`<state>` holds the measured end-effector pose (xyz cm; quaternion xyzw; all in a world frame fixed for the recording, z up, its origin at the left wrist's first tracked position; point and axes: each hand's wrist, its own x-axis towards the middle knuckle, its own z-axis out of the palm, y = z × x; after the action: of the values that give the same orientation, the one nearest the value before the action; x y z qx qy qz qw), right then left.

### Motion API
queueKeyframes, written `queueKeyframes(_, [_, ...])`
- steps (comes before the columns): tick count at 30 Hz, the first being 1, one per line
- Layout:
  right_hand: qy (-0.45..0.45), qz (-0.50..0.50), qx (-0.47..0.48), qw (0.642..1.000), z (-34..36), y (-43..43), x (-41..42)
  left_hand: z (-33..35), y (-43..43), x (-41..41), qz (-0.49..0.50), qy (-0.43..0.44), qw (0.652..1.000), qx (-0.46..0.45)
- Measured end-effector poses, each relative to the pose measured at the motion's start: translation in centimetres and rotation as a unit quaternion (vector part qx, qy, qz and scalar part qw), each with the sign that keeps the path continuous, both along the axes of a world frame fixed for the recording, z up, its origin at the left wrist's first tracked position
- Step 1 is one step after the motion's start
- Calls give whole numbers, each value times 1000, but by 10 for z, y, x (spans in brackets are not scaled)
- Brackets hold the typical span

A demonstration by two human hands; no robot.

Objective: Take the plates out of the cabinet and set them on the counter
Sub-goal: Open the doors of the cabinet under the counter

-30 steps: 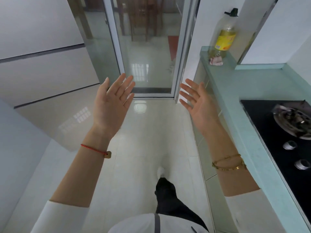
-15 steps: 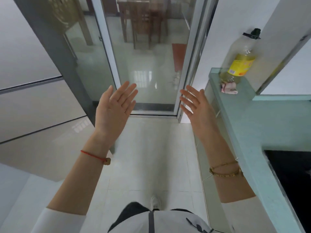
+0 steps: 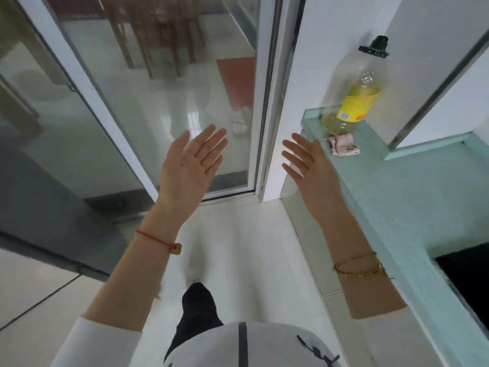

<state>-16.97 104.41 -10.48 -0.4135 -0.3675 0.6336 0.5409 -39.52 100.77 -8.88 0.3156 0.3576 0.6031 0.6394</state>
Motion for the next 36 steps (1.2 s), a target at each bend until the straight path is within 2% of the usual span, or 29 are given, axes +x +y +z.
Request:
queueKeyframes(6, [10,-146,-4,989,-2,65,-42,4,121,-35,-142,19,989,-27])
queueKeyframes(11, [15,-266,-17,964,-3,94,-61,11,205,-43,-274,22,961,-41])
queueKeyframes(21, [11,-444,-23,896,-12,94,-47,-3,287,15,-431,30,900,-59])
queueKeyframes(29, [-29,-533,-64,843,-26,92,-21,-21,305,79,-486,82,865,-90])
queueKeyframes(36, [-110,-554,-116,817,-48,106,-1,-61,327,116,-500,149,840,-148])
